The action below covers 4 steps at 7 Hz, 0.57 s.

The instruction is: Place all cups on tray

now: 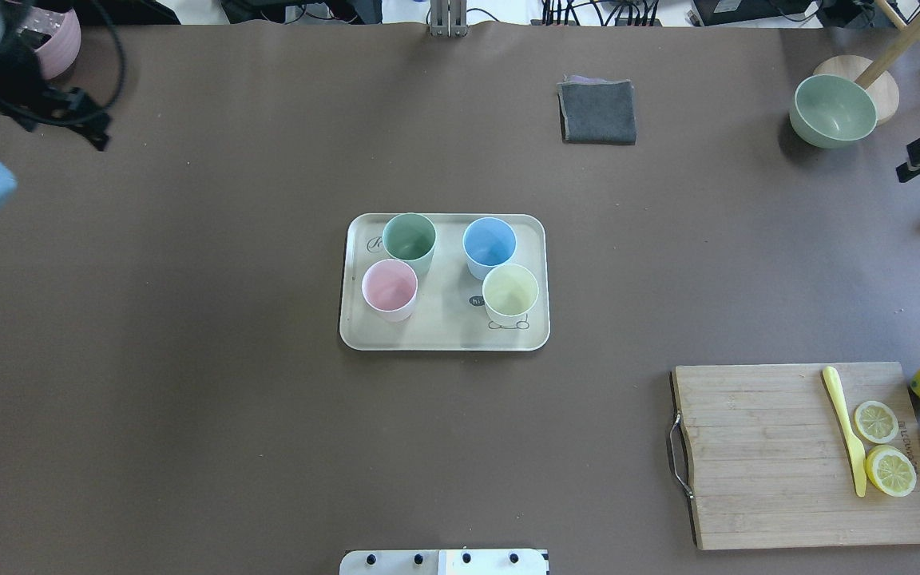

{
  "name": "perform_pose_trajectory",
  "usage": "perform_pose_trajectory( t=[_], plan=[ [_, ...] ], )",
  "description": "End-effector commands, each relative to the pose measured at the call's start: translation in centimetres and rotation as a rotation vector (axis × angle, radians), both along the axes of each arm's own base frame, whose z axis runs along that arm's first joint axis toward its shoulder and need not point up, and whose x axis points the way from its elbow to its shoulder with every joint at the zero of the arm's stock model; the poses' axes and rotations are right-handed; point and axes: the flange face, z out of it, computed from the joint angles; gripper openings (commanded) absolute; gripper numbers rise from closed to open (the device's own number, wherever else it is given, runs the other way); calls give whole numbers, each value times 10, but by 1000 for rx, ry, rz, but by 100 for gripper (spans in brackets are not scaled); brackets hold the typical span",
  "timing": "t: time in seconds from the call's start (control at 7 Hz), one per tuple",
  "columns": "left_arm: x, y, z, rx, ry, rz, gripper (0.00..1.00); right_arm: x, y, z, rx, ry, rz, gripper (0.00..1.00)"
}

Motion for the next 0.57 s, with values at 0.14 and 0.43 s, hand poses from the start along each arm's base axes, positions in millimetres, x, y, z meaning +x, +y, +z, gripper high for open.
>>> perform_pose_trajectory(
  t=[0.14, 0.43],
  plan=[
    [-178, 61, 149, -4, -38, 47, 98, 76, 4, 24, 44, 48, -69, 100],
    [-202, 84, 171, -57, 50, 4, 98, 83, 9, 38, 46, 62, -85, 100]
  ],
)
